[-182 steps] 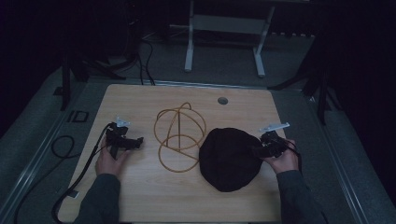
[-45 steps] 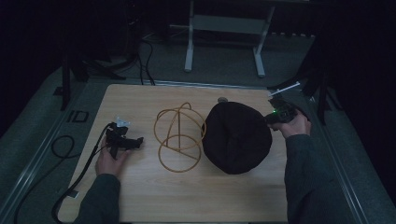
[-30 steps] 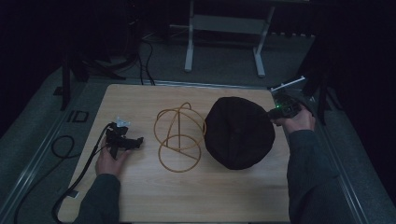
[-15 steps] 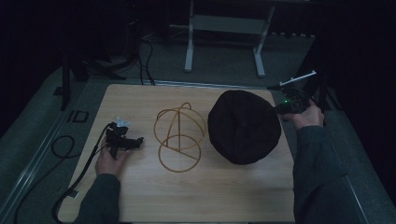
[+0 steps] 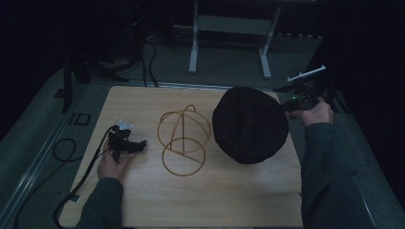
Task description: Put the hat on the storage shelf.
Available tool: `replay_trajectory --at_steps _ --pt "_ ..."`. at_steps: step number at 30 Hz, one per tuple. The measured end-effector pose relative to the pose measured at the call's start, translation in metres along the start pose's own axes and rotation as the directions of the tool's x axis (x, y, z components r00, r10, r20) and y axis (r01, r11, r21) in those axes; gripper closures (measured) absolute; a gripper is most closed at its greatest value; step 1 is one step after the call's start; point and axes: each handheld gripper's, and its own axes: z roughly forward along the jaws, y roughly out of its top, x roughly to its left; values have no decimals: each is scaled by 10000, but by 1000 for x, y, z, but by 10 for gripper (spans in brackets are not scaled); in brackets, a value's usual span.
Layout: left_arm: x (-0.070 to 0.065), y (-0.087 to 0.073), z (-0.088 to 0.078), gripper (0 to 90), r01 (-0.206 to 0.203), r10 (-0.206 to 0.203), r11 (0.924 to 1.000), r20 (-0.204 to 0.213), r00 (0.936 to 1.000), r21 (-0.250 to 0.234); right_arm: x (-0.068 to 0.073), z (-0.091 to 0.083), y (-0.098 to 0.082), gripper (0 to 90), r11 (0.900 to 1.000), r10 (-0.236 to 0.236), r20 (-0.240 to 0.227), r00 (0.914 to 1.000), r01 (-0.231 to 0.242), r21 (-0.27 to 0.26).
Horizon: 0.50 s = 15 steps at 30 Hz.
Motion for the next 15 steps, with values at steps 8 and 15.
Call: replay_trajectory --at_steps 8,15 --pt "0 0 0 22 -2 2 10000 1 10000 1 -3 1 8 782 9998 181 -176 9997 -181 47" --pt "0 0 0 22 4 -4 10000 -1 10000 -1 0 -1 14 783 9997 162 -388 9991 -154 205"
